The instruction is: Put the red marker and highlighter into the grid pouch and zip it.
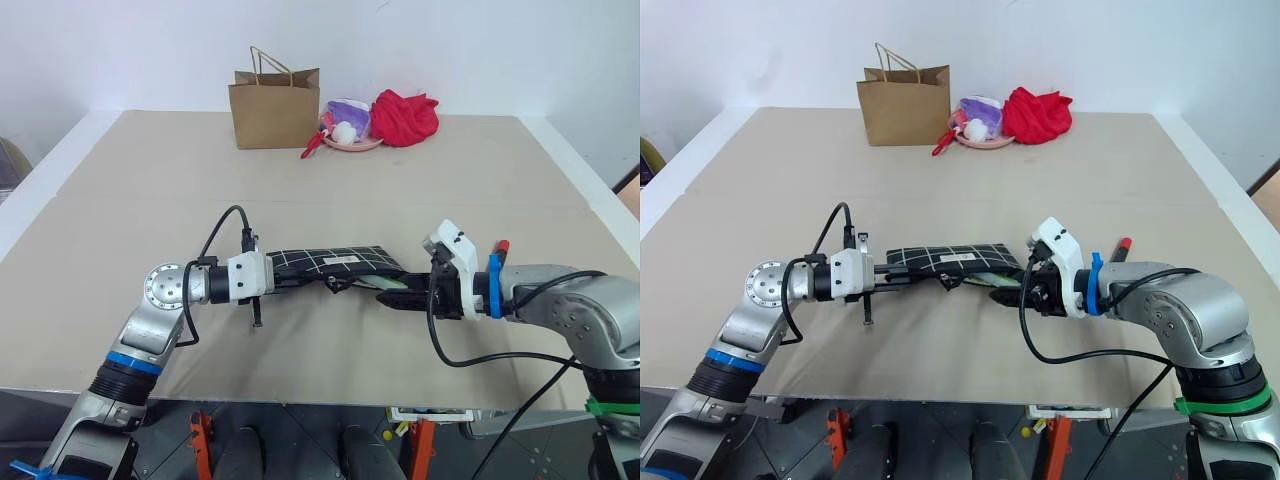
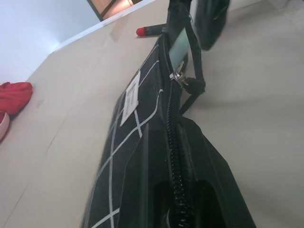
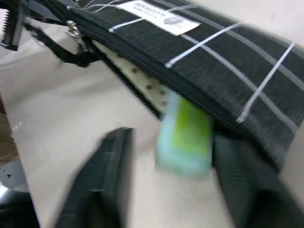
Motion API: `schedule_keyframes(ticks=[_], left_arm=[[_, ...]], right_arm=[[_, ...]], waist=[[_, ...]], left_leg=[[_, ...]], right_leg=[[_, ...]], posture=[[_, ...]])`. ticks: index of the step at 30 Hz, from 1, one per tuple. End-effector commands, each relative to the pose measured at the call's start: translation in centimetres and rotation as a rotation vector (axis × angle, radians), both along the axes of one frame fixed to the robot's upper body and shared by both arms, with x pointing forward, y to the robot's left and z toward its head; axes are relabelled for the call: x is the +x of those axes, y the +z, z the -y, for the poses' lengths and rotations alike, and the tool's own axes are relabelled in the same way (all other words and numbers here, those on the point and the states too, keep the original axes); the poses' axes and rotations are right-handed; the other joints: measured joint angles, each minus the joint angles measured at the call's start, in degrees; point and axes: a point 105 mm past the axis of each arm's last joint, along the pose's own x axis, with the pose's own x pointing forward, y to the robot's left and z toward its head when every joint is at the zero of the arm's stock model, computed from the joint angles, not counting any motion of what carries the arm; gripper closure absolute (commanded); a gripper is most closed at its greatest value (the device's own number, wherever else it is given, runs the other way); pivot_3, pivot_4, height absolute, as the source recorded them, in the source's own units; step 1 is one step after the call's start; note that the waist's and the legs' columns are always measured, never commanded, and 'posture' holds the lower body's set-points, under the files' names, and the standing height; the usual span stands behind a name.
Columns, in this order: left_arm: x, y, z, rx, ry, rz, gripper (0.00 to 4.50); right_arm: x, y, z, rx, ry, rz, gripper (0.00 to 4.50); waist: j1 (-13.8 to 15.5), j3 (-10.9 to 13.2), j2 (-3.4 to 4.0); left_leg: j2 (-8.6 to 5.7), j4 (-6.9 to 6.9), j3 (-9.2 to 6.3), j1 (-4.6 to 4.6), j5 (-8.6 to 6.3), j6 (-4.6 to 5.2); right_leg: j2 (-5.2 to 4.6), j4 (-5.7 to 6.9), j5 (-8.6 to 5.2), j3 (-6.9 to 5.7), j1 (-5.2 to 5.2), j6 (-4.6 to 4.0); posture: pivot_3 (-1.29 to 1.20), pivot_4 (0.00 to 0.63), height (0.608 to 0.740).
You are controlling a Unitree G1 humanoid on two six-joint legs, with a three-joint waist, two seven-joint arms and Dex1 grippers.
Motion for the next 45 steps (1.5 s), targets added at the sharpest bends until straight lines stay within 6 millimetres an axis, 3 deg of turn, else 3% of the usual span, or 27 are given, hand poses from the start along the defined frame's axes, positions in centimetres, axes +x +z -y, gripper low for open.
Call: schedule_keyframes(ticks=[1, 8, 10, 14, 16, 25, 30, 34, 38, 42, 45], left_arm=[[-0.4, 1.3, 0.0, -0.024, -0.004, 0.046, 4.50], [-0.3, 1.3, -0.4, -0.023, 0.010, 0.039, 4.50], [-0.2, 1.3, -0.5, -0.021, 0.013, 0.038, 4.50], [0.0, 1.4, -0.6, -0.022, 0.015, 0.037, 4.50], [0.1, 1.4, -0.5, -0.022, 0.012, 0.036, 4.50], [0.1, 1.5, -0.3, -0.021, 0.001, 0.036, 4.50], [-0.1, 1.5, -0.4, -0.017, 0.000, 0.036, 4.50], [-0.1, 1.6, -0.3, -0.022, 0.005, 0.037, 4.50], [-0.1, 1.6, -0.3, -0.023, 0.006, 0.038, 4.50], [-0.1, 1.6, -0.2, -0.026, 0.008, 0.037, 4.50], [-0.1, 1.6, -0.3, -0.023, 0.009, 0.039, 4.50]], right_arm=[[-1.1, 2.4, 0.5, 0.018, 0.067, 0.082, 0.09], [-3.8, 4.1, 3.7, 0.085, 0.065, 0.052, 0.09], [-3.0, 3.8, 5.9, 0.036, -0.059, 0.100, 0.09], [0.7, 3.2, 10.4, -0.110, -0.451, 0.294, 0.09], [2.0, 2.6, 11.8, -0.173, -0.617, 0.365, 0.09], [3.2, -0.5, 13.4, -0.308, -1.011, 0.471, 0.09], [3.1, -3.5, 14.9, -0.292, -1.240, 0.392, 0.09], [2.5, -4.8, 15.2, -0.306, -1.258, 0.372, 0.09], [2.3, -5.4, 15.0, -0.293, -1.270, 0.377, 1.71], [2.5, -5.7, 14.6, -0.271, -1.285, 0.356, 3.81], [2.6, -5.8, 14.3, -0.254, -1.284, 0.344, 3.97]], waist=[[0.0, 0.0, 0.00], [0.1, 0.0, 0.00], [0.1, 0.0, 0.00], [-0.1, 0.0, -0.01], [-0.1, 0.0, -0.01], [0.0, 0.0, 0.05], [0.0, 0.0, 0.05], [0.0, -0.1, 0.08], [0.0, -0.1, 0.07], [0.0, -0.1, 0.07], [0.0, -0.1, 0.06]], left_leg=[[0.00, 0.00, 0.00, -0.01, 0.00, 0.00], [0.00, 0.00, -0.01, -0.02, -0.02, 0.02], [0.00, 0.00, 0.00, 0.01, -0.01, 0.02], [0.00, 0.12, 0.01, 0.02, 0.00, 0.01], [0.01, 0.14, 0.01, 0.07, 0.01, -0.02], [-0.01, 0.07, 0.01, -0.04, 0.06, -0.03], [0.00, -0.05, 0.00, -0.02, 0.05, -0.02], [-0.01, -0.02, 0.00, 0.00, 0.05, -0.02], [0.00, -0.02, 0.00, 0.05, 0.06, -0.02], [0.00, -0.02, 0.00, 0.06, 0.06, -0.02], [0.00, -0.02, 0.00, 0.07, 0.06, -0.02]], right_leg=[[0.00, 0.00, 0.00, 0.00, 0.00, 0.01], [0.00, 0.00, 0.03, -0.02, 0.02, 0.19], [0.00, 0.00, 0.02, -0.02, 0.03, 0.13], [0.00, 0.00, 0.04, 0.00, 0.02, -0.01], [0.01, 0.00, 0.12, 0.00, 0.02, -0.06], [0.01, 0.00, 0.09, 0.04, -0.03, 0.03], [0.02, 0.00, 0.09, 0.02, -0.05, 0.08], [0.01, 0.00, 0.05, 0.03, 0.00, -0.02], [0.01, 0.01, 0.06, 0.02, 0.04, -0.03], [0.01, 0.00, 0.07, 0.02, 0.06, -0.04], [0.01, 0.00, 0.07, 0.02, 0.06, -0.05]], posture=[[0.00, 0.150, 0.740], [0.00, 0.150, 0.740], [0.00, 0.150, 0.740], [0.00, 0.150, 0.740], [0.00, 0.150, 0.740], [0.00, 0.150, 0.740], [0.00, 0.150, 0.740], [0.00, 0.150, 0.740], [0.00, 0.150, 0.740], [0.00, 0.150, 0.740], [0.00, 0.150, 0.740]])
